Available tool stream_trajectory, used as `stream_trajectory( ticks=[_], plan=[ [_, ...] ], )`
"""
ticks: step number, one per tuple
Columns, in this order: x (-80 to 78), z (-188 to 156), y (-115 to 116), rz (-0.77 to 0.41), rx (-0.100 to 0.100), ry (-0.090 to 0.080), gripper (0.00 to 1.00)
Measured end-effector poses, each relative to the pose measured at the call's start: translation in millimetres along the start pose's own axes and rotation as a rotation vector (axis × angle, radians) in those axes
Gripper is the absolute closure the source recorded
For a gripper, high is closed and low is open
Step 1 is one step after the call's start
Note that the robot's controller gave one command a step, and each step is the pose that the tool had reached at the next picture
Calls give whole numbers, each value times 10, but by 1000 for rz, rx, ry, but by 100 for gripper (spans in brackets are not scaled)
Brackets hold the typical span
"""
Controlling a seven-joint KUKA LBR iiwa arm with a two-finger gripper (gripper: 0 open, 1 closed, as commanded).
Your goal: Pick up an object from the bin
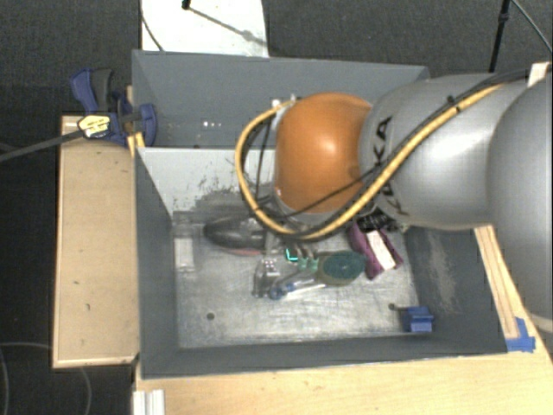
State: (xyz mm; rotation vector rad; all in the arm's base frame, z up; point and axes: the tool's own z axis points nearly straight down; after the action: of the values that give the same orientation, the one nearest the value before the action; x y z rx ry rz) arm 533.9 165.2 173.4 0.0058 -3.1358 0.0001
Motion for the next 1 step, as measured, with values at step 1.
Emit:
stream_trajectory(
  ticks=[1],
  plan=[
    [-291, 557, -50, 138, -10, -26, 0]
  ],
)
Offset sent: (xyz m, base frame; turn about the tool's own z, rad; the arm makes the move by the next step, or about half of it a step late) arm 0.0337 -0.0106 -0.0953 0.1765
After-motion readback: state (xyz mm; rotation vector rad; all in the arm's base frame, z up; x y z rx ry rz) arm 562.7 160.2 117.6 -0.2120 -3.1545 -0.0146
